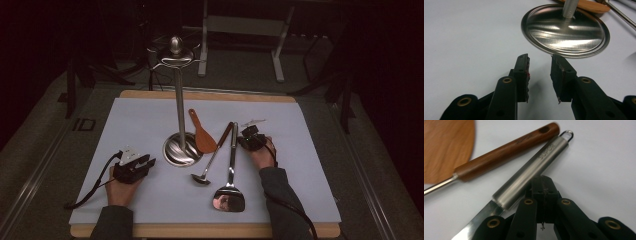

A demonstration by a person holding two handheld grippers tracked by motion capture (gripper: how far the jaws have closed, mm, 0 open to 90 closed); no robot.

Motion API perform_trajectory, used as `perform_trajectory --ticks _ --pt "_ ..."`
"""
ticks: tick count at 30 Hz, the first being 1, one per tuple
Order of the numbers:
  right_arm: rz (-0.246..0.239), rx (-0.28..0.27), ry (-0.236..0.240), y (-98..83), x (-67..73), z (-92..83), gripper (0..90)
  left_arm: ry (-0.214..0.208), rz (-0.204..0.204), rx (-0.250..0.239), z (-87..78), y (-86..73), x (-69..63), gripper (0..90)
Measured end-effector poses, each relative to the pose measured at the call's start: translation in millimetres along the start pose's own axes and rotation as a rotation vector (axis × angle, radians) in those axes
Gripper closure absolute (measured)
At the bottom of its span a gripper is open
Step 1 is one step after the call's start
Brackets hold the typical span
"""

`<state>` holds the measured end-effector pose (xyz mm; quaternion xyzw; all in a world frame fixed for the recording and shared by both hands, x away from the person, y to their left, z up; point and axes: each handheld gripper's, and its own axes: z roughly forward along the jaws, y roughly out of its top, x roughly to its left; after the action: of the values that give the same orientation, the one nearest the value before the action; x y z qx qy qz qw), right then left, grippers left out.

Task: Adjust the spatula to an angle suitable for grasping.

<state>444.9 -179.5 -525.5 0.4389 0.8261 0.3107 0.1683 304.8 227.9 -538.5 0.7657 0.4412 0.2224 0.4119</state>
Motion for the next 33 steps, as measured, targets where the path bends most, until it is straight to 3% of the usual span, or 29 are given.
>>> perform_trajectory --ticks 2,5,6,7,9,12,15,19,28,33 --pt "-0.027 0.015 0.009 4.2 5.5 0.7 90.0 0.0 0.0 0.0 0.0 0.0 -0.1 67.5" --pt "-0.025 0.01 0.008 8.4 9.6 -1.1 89.0 -0.001 0.0 0.0 -0.1 -0.1 -0.1 67.5" --pt "0.009 -0.011 -0.02 14.5 11.3 -5.7 72.7 -0.001 0.001 0.0 -0.2 -0.1 -0.1 67.4" --pt "0.024 -0.019 -0.017 15.8 11.0 -6.7 64.6 -0.001 0.001 0.001 -0.2 -0.1 -0.1 67.4" --pt "0.049 -0.01 0.0 18.6 11.3 -6.4 57.0 0.0 0.0 0.0 -0.1 -0.2 -0.2 67.2" --pt "0.043 0.013 0.007 20.9 16.6 -2.4 51.2 -0.001 0.0 0.001 -0.3 -0.1 -0.1 67.1" --pt "0.034 0.049 0.001 22.0 24.2 3.7 49.4 0.0 0.0 0.0 -0.4 -0.2 -0.1 67.0" --pt "0.01 0.1 -0.045 21.6 31.8 10.9 47.1 -0.001 0.0 0.0 -0.4 -0.2 -0.1 66.8" --pt "0.036 0.159 -0.03 26.9 27.9 9.7 49.6 0.002 0.003 0.002 -0.9 -0.6 -0.6 66.4" --pt "0.051 0.191 -0.009 24.2 17.0 3.1 57.2 0.003 0.006 0.004 -1.1 -0.9 -0.8 66.3"
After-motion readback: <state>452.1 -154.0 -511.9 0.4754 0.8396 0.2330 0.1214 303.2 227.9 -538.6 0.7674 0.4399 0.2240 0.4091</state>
